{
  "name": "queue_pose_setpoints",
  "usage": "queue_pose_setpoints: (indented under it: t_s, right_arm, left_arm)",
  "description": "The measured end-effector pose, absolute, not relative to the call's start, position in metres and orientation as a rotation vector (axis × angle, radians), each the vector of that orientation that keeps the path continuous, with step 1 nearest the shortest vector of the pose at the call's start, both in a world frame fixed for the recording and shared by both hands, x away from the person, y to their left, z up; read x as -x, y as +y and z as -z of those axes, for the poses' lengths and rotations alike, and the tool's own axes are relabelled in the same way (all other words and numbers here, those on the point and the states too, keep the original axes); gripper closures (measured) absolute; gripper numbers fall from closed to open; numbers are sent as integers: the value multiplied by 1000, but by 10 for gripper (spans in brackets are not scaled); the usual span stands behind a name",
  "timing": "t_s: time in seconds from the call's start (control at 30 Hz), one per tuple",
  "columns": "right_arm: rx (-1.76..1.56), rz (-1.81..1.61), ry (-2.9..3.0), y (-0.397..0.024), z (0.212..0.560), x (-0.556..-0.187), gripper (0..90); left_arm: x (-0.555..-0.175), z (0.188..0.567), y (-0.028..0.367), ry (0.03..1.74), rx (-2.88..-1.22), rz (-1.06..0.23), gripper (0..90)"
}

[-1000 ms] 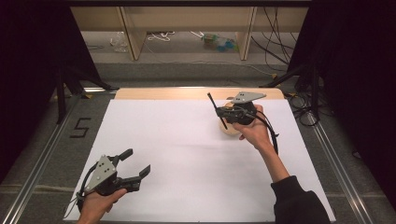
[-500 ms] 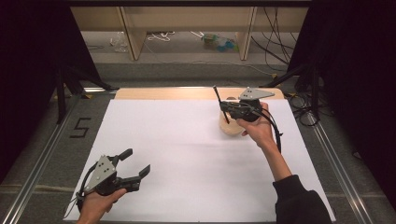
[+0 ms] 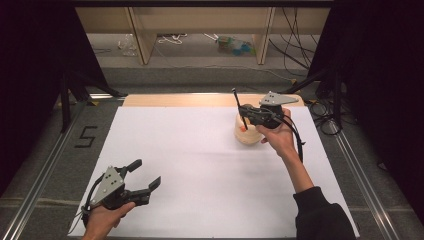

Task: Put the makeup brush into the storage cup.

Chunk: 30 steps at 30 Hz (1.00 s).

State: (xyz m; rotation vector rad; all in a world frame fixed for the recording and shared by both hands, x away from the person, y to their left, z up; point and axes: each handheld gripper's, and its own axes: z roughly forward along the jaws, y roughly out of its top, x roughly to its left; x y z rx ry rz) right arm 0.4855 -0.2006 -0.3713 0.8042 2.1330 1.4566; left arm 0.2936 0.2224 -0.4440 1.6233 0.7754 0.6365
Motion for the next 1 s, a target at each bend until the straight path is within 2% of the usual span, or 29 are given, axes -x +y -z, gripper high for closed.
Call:
queue_pose_setpoints:
  t_s: [1.0]
  right_arm:
    - [-845, -1481, 2032, -219, 371, -500, 841]
  left_arm:
    - [-294, 445, 221, 781, -1625, -627, 164]
